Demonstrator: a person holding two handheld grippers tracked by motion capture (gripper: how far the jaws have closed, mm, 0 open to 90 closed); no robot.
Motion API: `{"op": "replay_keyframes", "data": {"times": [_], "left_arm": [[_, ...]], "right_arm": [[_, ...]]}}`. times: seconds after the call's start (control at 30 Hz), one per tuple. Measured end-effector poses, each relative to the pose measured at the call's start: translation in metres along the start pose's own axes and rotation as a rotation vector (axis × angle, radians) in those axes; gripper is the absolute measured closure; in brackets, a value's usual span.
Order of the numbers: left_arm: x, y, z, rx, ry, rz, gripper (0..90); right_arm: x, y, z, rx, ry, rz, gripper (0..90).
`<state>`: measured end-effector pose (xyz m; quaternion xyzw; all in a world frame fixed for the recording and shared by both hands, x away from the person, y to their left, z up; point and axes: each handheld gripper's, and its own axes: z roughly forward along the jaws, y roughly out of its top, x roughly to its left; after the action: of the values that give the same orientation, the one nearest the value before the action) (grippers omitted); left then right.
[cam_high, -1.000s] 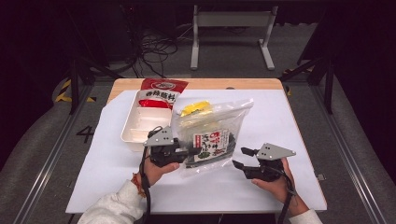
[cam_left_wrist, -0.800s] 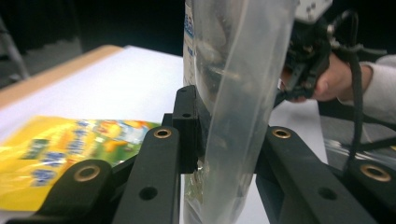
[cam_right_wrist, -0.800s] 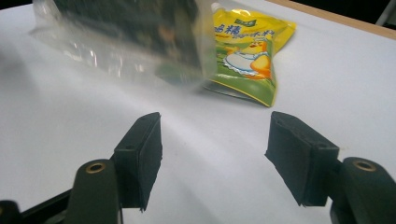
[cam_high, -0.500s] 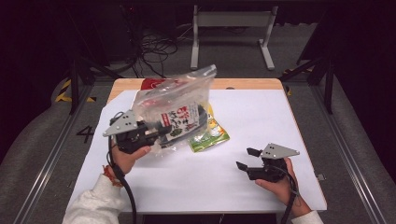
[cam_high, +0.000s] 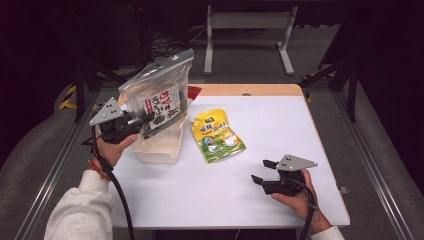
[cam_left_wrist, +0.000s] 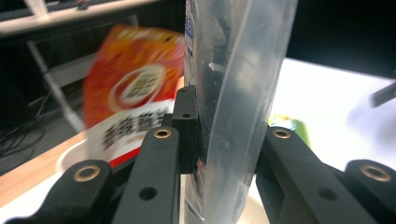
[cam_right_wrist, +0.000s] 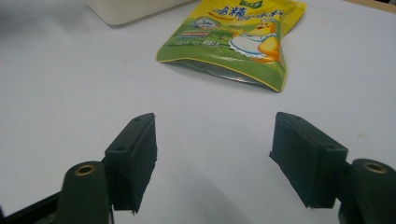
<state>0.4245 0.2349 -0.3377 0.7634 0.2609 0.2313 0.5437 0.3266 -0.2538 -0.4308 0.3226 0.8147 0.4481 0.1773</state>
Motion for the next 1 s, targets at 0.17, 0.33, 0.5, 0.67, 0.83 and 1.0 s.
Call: {"op": "replay_keyframes", "data": {"times": [0.17, 0.33, 0.5, 0.67, 0.83, 1.0], "left_arm": [[0.014, -0.005, 0.006, 0.037, 0.025, 0.003, 75.3], [0.024, -0.010, 0.008, 0.042, -0.002, -0.008, 75.3], [0.026, -0.014, 0.011, 0.047, -0.049, -0.019, 75.4], [0.023, -0.017, 0.016, 0.100, -0.047, 0.006, 75.4], [0.020, -0.018, 0.022, 0.135, -0.038, 0.029, 75.6], [0.018, -0.021, 0.026, 0.128, -0.034, 0.020, 75.7]], "right_arm": [[-0.001, -0.001, 0.001, 0.007, 0.000, -0.003, 31.2], [-0.001, -0.003, 0.003, 0.020, 0.004, 0.000, 30.6], [0.001, -0.004, 0.004, 0.031, 0.007, -0.004, 30.5], [0.003, -0.004, 0.003, 0.033, 0.011, -0.011, 30.3], [0.003, -0.005, 0.005, 0.042, 0.017, -0.013, 30.2], [0.006, -0.003, 0.004, 0.024, 0.005, -0.027, 30.1]]}}
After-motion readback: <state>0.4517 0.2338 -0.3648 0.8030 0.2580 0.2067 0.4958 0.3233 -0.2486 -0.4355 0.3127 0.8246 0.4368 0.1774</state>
